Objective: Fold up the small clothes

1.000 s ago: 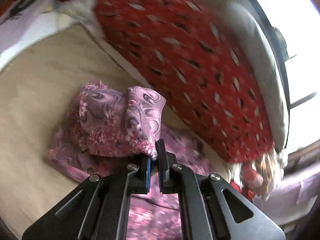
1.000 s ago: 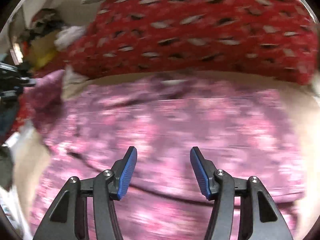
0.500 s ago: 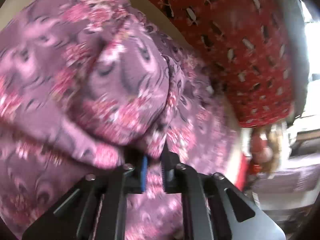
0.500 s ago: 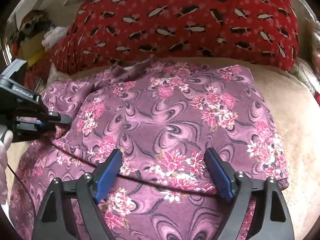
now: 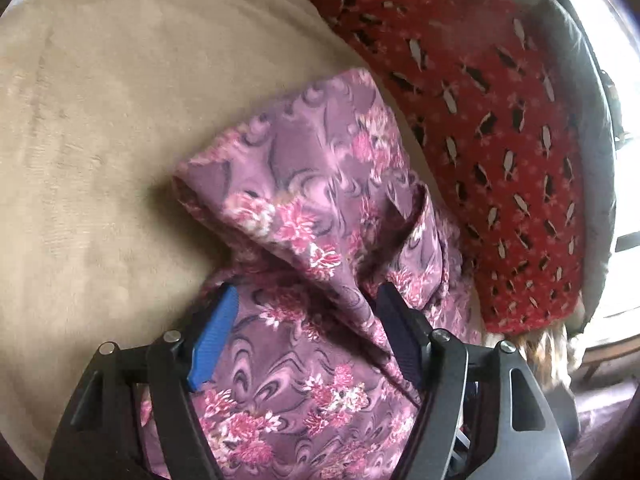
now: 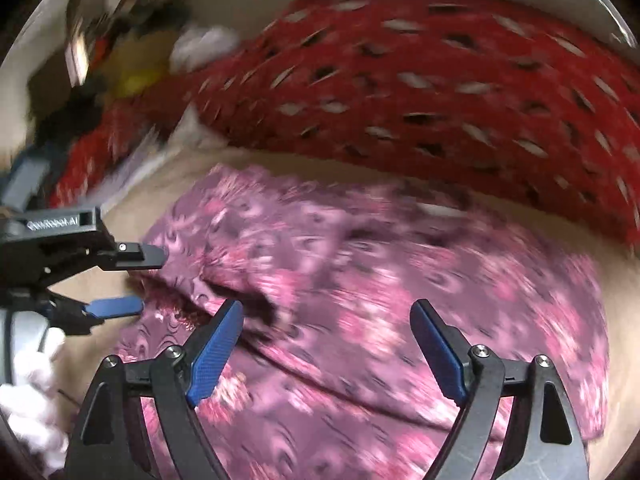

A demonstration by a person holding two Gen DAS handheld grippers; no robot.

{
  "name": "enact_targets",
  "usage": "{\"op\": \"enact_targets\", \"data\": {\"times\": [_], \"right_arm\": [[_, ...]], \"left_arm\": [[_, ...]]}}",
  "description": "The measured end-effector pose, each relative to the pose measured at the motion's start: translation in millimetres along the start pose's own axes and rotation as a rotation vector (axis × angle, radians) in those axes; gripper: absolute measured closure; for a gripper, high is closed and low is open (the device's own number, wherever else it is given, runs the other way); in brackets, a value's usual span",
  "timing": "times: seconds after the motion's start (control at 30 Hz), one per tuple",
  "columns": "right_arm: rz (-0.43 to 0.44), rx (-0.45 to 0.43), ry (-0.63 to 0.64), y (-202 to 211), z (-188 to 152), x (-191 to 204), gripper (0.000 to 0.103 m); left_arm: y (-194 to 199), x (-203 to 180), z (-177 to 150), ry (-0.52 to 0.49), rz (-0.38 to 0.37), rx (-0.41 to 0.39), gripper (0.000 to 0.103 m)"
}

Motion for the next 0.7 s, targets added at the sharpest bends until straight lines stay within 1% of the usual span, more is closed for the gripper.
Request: {"op": "enact_targets", "data": {"times": [0.03,0.07,0.1,0.13,0.17,0.23,0.33,0.4,0.47,0.5,0.6,0.67,0.7], "right_arm": [[-0.006,0.023,0.018,-13.4,3.5,7.3,0.023],[-0.008,0.039,0.028,-24.3,7.0,11.4,0.031],[0.010,0.047,0.031,-30.8,10.4,14.6,0.059],[0.051,0.050,0.023,-34.8,13.7,15.5,0.084],[0.071,0.040,0.001,-34.1,16.7,12.5,0.084],[0.117,-0.012,-0.063,-22.3,18.2,0.4,0.085],[0.183,-0.086,-0.250,4.1,6.2,-41.5,0.085],[0.196,-0.125,-0.375,20.6,-9.7,-72.2,0.085],[0.201,-0.143,-0.508,32.3,-34.3,-105.9,0.085],[0.193,-0.143,-0.550,34.6,-45.0,-118.8,0.085],[0.162,-0.115,-0.699,38.6,-91.4,-160.2,0.085],[0.142,-0.097,-0.837,43.6,-127.9,-186.3,0.080],[0.133,-0.106,-0.878,49.2,-137.2,-194.9,0.080]], "left_arm": [[-2.5,0.4,0.7,-0.001,-0.002,0.007,0.033],[-4.4,0.8,0.9,-0.006,-0.001,0.006,0.033],[-5.0,-0.4,1.6,-0.013,0.000,0.000,0.033],[-5.1,-1.2,0.5,-0.023,0.003,-0.002,0.033],[-6.4,-2.9,-0.4,-0.039,0.007,-0.006,0.033],[-8.3,-6.7,-2.1,-0.066,0.022,-0.021,0.033],[-11.0,-11.3,-11.1,-0.094,0.030,-0.022,0.032],[-14.2,-13.2,-17.0,-0.108,0.040,-0.025,0.032],[-17.8,-15.2,-23.4,-0.125,0.055,-0.031,0.032],[-18.9,-15.9,-25.8,-0.132,0.066,-0.039,0.032],[-22.4,-18.3,-29.7,-0.147,0.082,-0.054,0.032],[-22.7,-18.2,-32.4,-0.152,0.087,-0.063,0.032],[-25.7,-19.4,-32.5,-0.154,0.090,-0.068,0.032]]}}
Point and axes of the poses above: each gripper's, at about its wrist camera, not at the fingertips, and y roughly against the way its jaws point, x to its left, z to its top, the point moved 6 cm from there along -y, roughly the way its jaws point, and after that the axes turned 8 degrees about y, right-handed, at the moved point
